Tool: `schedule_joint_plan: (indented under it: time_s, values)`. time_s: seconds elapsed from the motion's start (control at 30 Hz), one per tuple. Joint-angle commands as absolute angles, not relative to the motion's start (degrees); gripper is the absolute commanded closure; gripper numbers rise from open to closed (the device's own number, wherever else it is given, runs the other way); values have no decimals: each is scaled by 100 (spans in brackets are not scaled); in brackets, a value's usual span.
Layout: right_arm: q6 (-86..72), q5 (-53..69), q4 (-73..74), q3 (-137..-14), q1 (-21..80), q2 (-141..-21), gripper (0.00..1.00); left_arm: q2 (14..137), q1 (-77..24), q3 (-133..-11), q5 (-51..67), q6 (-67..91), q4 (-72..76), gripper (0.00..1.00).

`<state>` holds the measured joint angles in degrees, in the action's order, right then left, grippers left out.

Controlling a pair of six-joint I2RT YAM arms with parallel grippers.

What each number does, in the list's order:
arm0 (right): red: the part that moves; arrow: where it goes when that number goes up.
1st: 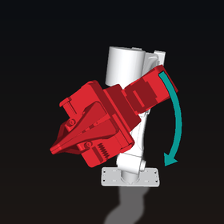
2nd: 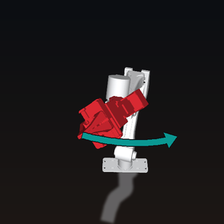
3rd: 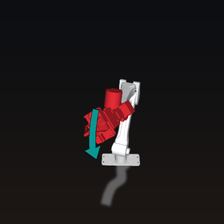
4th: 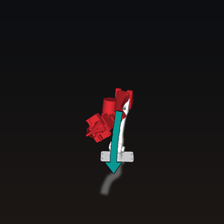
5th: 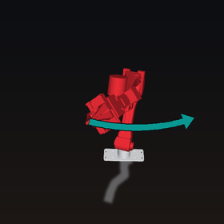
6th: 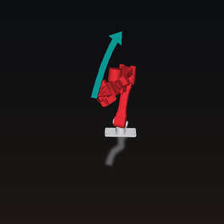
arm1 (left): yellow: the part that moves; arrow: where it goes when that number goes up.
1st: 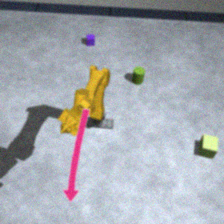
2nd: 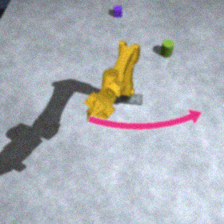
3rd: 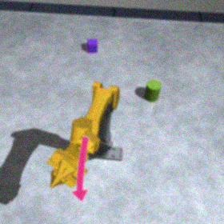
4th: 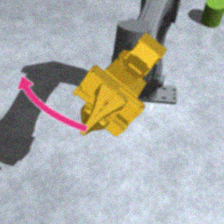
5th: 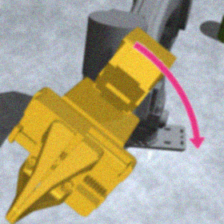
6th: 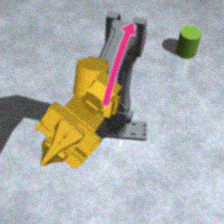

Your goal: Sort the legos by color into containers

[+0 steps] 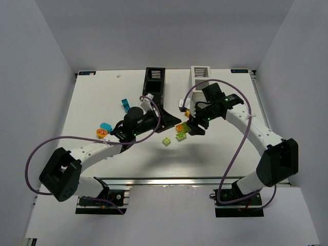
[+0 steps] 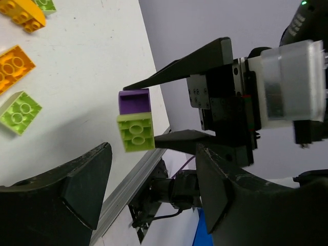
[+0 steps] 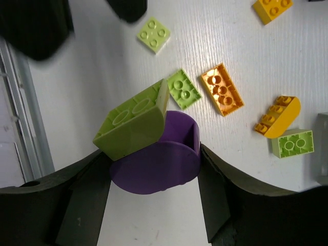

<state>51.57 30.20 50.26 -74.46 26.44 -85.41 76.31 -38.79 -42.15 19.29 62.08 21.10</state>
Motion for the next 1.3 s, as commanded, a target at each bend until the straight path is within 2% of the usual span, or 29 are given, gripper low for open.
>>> schedule_joint_plan:
  time_s: [0.0, 0.33, 0.53, 0.7, 0.87, 0.9, 1.1, 1.27]
  values:
    - [4395, 3032, 4553, -7576, 2803, -8332, 100, 7795, -4069, -4491, 1793, 6091, 2180, 24]
    - [4131, 2777, 4272, -7576, 3041, -8297, 100, 8121, -4368, -4843, 1512, 5915, 1758, 25]
    - [4131, 2865, 4289, -7497, 3050, -8209, 100, 8244, -4421, -4931, 1433, 5862, 1688, 30]
    - [4140, 2927, 4307, -7436, 3050, -8095, 100, 8297, -4438, -4948, 1433, 5836, 1714, 43]
    - [4148, 3041, 4377, -7427, 3050, -8016, 100, 8341, -4447, -4974, 1450, 5836, 1801, 47]
    - [4148, 3032, 4377, -7418, 3050, -8007, 100, 8358, -4439, -5001, 1485, 5827, 1802, 53]
    - [4175, 3067, 4412, -7383, 3041, -7963, 100, 8446, -4438, -5080, 1564, 5810, 1907, 56]
    - [4175, 2962, 4351, -7313, 3050, -7910, 100, 8473, -4438, -5080, 1626, 5801, 1969, 81]
